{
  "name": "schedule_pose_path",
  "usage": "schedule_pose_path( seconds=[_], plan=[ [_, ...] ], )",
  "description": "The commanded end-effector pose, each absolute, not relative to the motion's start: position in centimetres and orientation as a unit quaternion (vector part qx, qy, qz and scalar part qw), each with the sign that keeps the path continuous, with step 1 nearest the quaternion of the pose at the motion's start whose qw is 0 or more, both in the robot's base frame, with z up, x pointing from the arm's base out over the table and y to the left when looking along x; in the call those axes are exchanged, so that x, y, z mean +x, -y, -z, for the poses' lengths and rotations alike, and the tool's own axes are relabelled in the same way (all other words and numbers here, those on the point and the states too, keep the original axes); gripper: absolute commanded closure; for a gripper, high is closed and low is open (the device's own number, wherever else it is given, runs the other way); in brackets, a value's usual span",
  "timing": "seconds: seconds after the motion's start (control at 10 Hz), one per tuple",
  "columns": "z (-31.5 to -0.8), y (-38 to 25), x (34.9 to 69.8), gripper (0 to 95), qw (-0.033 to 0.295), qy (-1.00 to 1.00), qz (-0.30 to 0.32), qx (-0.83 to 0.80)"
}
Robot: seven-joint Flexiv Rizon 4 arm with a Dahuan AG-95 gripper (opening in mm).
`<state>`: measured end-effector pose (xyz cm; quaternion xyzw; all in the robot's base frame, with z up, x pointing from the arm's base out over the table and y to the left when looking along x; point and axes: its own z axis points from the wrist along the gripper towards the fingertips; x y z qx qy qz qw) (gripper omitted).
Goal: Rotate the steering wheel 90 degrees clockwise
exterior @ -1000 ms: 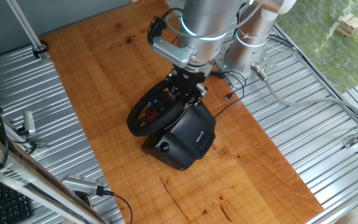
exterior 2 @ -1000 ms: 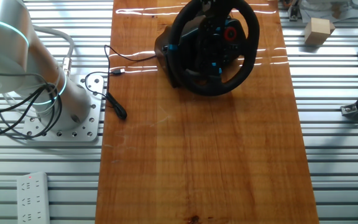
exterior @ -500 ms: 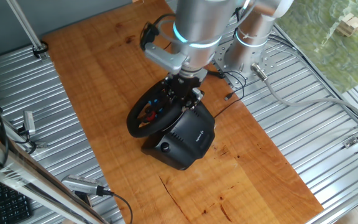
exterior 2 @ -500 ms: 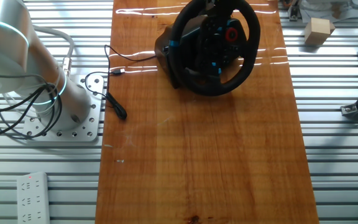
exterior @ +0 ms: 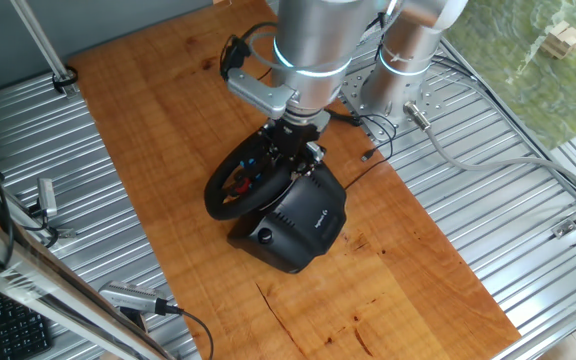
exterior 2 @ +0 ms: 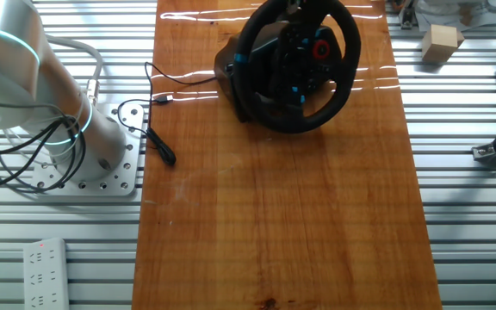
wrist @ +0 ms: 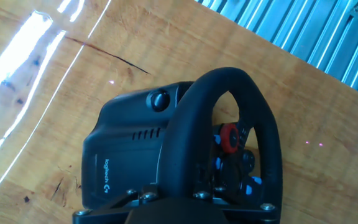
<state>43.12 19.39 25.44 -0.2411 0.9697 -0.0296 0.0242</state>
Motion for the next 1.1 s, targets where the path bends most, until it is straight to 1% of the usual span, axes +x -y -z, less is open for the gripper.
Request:
schedule_pose_path(
  seconds=[0.1, 0.3, 0.5, 0.6, 0.8, 0.9, 1.0, 1.1],
  plan=[
    [-24.7, -20.0, 44.7, 95.0, 0.027, -0.970, 0.030, -0.241],
    [-24.2, -19.9, 44.8, 95.0, 0.029, -0.971, 0.027, -0.236],
    [-25.7, -20.2, 45.8, 95.0, 0.017, -0.972, 0.031, -0.233],
    [-25.8, -20.2, 45.9, 95.0, 0.018, -0.972, 0.031, -0.234],
    [-25.4, -20.2, 46.2, 95.0, 0.023, -0.971, 0.027, -0.235],
    [-24.4, -20.0, 46.2, 95.0, 0.031, -0.971, 0.025, -0.237],
    [-24.4, -20.0, 46.2, 95.0, 0.031, -0.971, 0.023, -0.235],
    [-25.1, -20.2, 46.8, 95.0, 0.023, -0.973, 0.023, -0.229]
  ],
)
